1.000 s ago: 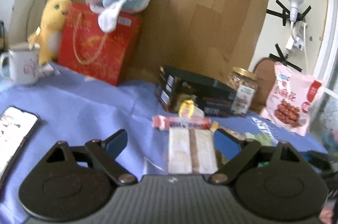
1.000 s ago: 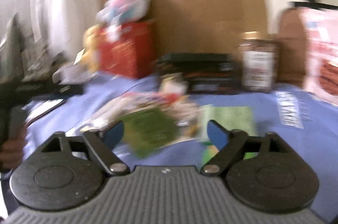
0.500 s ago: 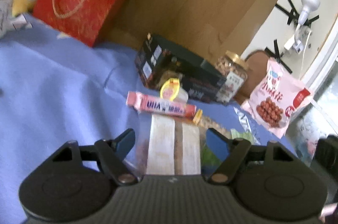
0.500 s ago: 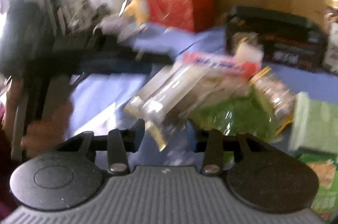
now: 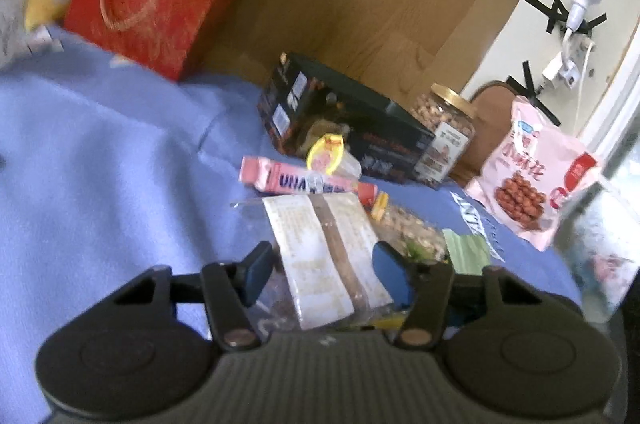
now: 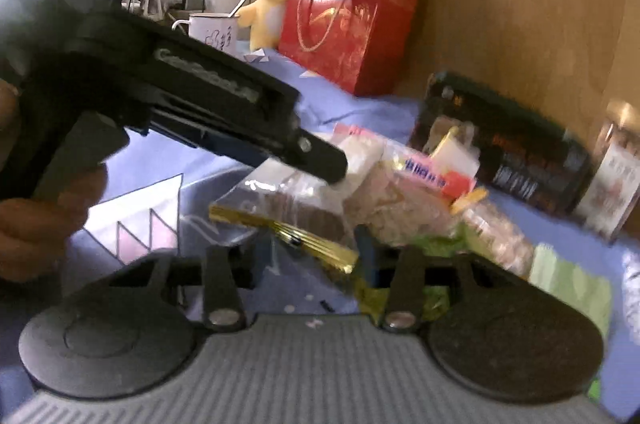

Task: Organize snacks
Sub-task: 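Lift the clear bag with the left gripper and carry it into the green tin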

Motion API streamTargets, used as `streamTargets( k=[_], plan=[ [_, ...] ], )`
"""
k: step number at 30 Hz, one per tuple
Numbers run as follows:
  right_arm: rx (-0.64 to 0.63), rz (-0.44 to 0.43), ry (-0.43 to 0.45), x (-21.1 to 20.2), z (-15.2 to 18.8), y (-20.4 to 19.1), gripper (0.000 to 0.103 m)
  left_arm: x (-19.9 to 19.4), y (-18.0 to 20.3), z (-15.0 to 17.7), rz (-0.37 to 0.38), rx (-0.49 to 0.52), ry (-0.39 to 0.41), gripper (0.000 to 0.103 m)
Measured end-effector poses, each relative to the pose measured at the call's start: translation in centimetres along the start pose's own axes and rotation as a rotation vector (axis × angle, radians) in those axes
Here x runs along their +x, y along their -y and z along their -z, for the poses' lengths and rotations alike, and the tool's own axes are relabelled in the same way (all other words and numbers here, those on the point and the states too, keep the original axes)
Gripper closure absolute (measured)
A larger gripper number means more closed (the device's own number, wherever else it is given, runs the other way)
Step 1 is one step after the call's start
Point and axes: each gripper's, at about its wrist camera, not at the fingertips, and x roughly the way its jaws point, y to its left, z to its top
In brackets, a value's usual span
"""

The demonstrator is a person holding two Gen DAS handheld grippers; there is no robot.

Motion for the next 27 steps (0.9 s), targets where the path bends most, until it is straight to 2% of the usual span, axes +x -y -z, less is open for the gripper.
streamTargets(
  k=[2, 5, 9, 12, 14, 21, 24, 27],
  plan=[
    [0.02, -0.001, 0.023, -0.7, 0.1, 0.7, 0.07, -0.5, 1.1, -0.5, -0.014, 0.028, 0.028, 0.048],
    [0.051, 0.028, 0.087, -2.0, -0.6, 1.5, 0.07, -1.3, 2.8, -2.1, -0.002, 0.067, 0.079, 0.048],
    [0.026, 0.098, 0.173, -3.2, -2.4, 2.5, 0.07, -1.5, 5.4, -5.1, 0.021, 0.131, 0.157, 0.05],
    [0.01, 0.149, 0.201, -3.0, -3.5, 3.7, 0.073, -0.8, 6.7, -7.3, 0.056, 0.155, 0.211, 0.05],
    [0.031, 0.166, 0.208, -2.4, -3.8, 4.7, 0.078, 0.0, 7.6, -8.2, 0.073, 0.178, 0.233, 0.051],
    [0.081, 0.279, 0.205, -0.4, -4.1, 7.9, 0.079, 4.2, 8.6, -10.2, 0.101, 0.182, 0.184, 0.057],
    [0.115, 0.272, 0.186, 0.0, -3.5, 8.7, 0.081, 5.2, 8.2, -9.7, 0.154, 0.163, 0.146, 0.06],
    [0.086, 0.304, 0.162, 1.2, -3.2, 8.3, 0.081, 6.6, 9.0, -9.2, 0.134, 0.195, 0.114, 0.06]
  ],
)
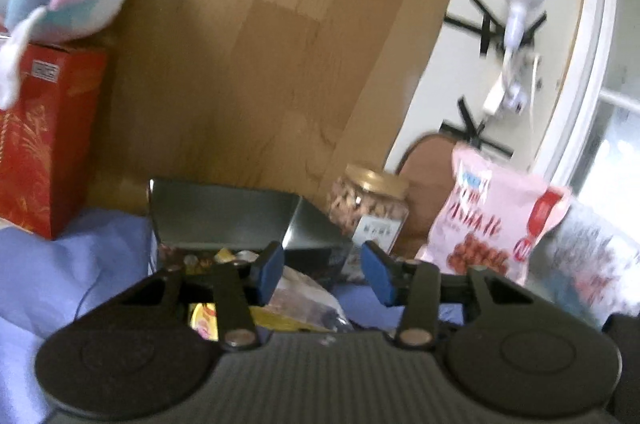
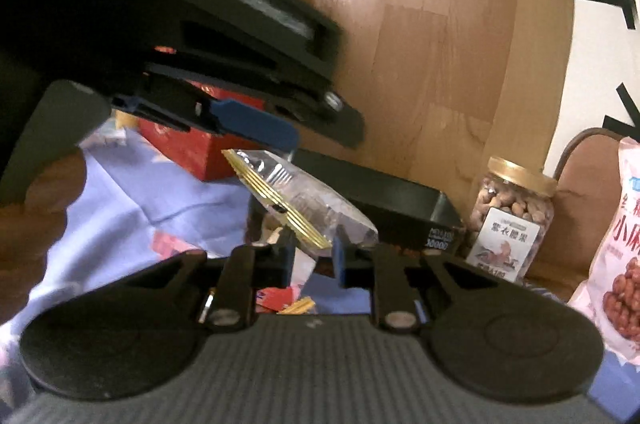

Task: Organize snacks
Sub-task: 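Lift the clear bag with the left gripper and carry it into the green tin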

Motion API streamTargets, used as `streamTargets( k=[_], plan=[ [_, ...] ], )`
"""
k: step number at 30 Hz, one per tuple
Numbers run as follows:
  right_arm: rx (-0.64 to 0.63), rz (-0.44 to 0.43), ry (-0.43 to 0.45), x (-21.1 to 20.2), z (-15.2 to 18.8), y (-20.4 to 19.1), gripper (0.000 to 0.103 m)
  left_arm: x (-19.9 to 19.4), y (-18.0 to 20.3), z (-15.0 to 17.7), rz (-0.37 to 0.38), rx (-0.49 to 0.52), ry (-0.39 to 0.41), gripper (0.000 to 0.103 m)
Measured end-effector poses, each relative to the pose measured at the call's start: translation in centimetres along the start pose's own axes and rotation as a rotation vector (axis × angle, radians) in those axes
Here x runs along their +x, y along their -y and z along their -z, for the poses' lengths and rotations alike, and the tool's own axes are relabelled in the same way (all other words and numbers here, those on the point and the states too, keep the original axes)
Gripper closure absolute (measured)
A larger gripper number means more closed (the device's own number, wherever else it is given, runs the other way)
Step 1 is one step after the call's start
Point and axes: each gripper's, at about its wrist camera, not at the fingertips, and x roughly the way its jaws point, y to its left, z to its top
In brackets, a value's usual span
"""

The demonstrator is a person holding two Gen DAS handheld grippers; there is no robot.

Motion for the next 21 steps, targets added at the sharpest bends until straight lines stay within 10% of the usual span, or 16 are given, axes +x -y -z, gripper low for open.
streamTargets(
  k=[9, 12, 15, 21],
  plan=[
    [-0.031, -0.053, -0.109, 0.7, 1.2, 0.3, 0.078, -1.6, -4.4, 0.0, -0.136, -0.113, 0.011, 0.052],
    [-0.016, -0.087, -0.184, 1.5, 1.4, 0.4, 0.064, -0.2, -5.9, 0.5, -0.119, -0.155, -0.091, 0.052],
    [0.012, -0.076, -0.187, 1.3, 1.1, 0.8, 0.028, 1.2, -5.9, 1.6, -0.093, -0.137, -0.164, 0.05],
    [0.099, -0.161, -0.254, 2.9, 1.1, 2.0, 0.027, 2.3, -5.1, 3.4, -0.046, -0.081, -0.232, 0.064]
  ],
)
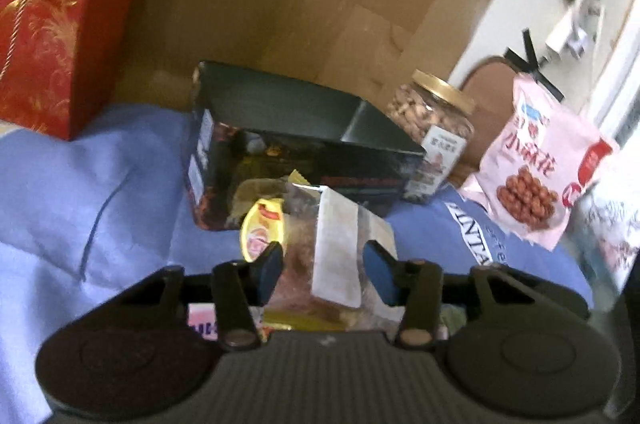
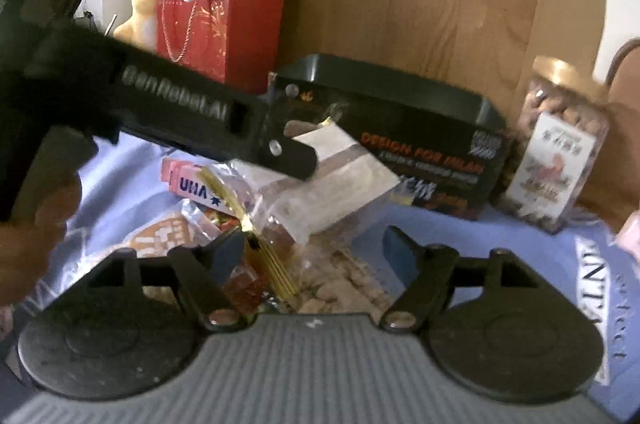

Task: Organize snacks
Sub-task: 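Lift the clear bag with the left gripper and carry it into the green tin, then open the left gripper to drop the bag in the tin and withdraw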

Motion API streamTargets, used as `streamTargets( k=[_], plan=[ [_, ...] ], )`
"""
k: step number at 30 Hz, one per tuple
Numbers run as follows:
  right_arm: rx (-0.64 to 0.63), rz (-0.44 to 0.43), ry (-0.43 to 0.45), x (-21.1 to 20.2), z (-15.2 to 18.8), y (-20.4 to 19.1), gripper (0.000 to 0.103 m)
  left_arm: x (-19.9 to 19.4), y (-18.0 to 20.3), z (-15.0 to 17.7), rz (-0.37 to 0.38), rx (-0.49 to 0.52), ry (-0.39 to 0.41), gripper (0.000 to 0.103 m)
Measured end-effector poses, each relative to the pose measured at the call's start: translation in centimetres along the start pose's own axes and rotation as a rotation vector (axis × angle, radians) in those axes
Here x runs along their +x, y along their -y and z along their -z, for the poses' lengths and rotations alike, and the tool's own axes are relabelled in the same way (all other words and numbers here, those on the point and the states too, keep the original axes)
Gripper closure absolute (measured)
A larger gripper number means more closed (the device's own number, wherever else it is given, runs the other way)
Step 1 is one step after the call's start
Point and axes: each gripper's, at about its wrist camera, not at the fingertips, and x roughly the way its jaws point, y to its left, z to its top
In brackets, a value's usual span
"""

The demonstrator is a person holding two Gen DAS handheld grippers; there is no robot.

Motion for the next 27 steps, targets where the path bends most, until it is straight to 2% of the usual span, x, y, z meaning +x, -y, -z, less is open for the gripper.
streamTargets(
  k=[1, 2, 5, 10, 14, 17, 22, 25, 27],
  plan=[
    [0.01, -0.026, -0.002, 0.1, 0.1, -0.1, 0.04, -0.2, 0.3, 0.1, 0.0, 0.019, 0.01, 0.068],
    [0.013, -0.016, 0.007, 0.0, 0.2, -0.2, 0.047, -0.5, 0.5, 0.2, 0.004, 0.03, 0.018, 0.07],
    [0.007, 0.02, 0.069, -1.0, 0.5, -0.6, 0.054, -1.4, 1.3, -0.2, 0.005, 0.048, 0.069, 0.073],
    [-0.008, 0.089, 0.222, -2.8, -0.9, -0.8, 0.056, -2.8, 2.8, -2.3, 0.034, 0.052, 0.203, 0.073],
    [-0.059, 0.153, 0.277, -2.2, -3.3, -0.4, 0.056, -2.0, 3.2, -4.6, 0.005, 0.075, 0.275, 0.073],
    [-0.035, 0.155, 0.274, -0.5, -4.7, 0.9, 0.057, -0.2, 2.3, -6.1, -0.01, 0.038, 0.283, 0.073],
    [-0.037, 0.173, 0.251, 2.5, -5.4, 1.7, 0.06, 2.1, 0.3, -6.6, -0.02, -0.031, 0.276, 0.074],
    [-0.04, 0.245, 0.297, 3.3, -5.6, 1.6, 0.059, 2.4, -0.3, -6.2, -0.048, -0.032, 0.265, 0.069],
    [-0.019, 0.253, 0.31, 3.3, -5.8, 1.8, 0.059, 2.0, -0.4, -6.1, -0.054, -0.032, 0.277, 0.069]
  ],
)
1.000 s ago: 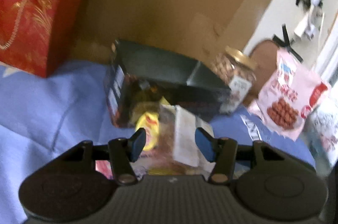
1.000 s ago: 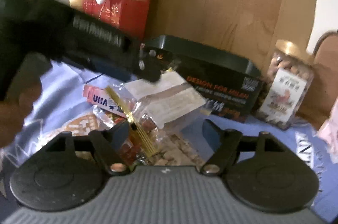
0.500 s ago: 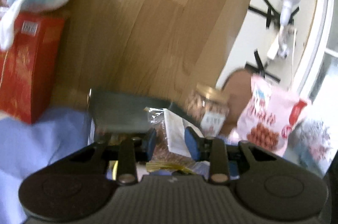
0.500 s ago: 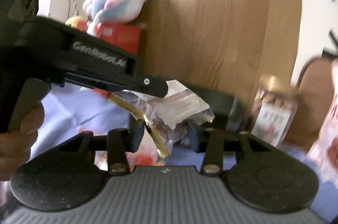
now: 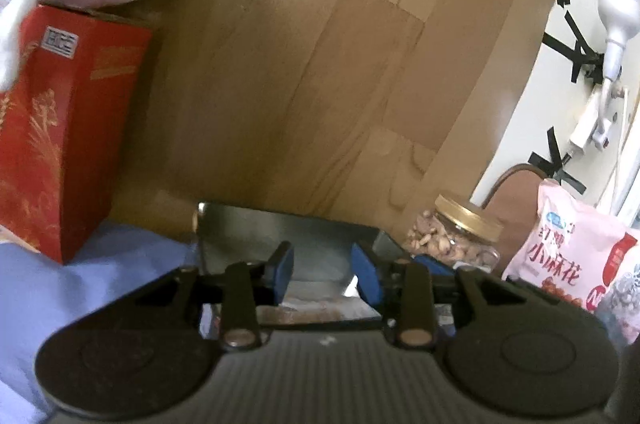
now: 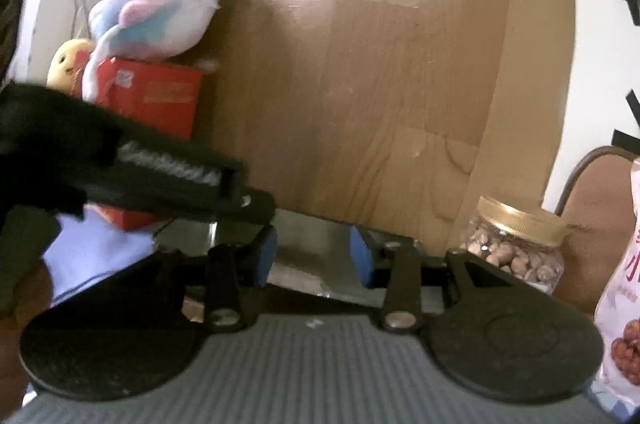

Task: Organize snacks
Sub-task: 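Open the left gripper to drop the bag in the tin and withdraw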

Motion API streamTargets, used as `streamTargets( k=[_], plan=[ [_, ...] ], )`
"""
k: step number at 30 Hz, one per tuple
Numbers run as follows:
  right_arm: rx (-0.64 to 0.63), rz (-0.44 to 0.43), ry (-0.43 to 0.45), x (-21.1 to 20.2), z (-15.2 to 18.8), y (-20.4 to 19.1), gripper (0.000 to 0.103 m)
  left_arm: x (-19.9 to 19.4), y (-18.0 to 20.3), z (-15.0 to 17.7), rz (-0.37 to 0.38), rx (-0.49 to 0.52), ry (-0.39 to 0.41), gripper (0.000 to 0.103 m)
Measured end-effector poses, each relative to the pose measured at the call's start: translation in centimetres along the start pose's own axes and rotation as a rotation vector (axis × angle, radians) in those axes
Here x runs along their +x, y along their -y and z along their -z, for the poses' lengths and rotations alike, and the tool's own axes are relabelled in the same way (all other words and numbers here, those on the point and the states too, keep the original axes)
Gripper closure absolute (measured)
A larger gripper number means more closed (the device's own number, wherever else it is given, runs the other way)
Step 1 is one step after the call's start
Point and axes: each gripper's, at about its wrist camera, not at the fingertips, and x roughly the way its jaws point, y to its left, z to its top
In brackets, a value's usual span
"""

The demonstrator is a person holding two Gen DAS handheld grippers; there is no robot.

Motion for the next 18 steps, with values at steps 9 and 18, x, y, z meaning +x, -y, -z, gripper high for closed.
streamTargets(
  k=[9, 18],
  plan=[
    [0.081, -0.148, -0.121, -5.6, 1.5, -0.1, 0.059, -5.9, 1.1, 2.2, 0.021, 0.03, -0.029, 0.069],
    [0.173, -0.261, -0.246, -14.0, 6.1, -3.2, 0.059, -12.8, -0.5, 11.0, -0.013, -0.006, -0.128, 0.069]
  ],
)
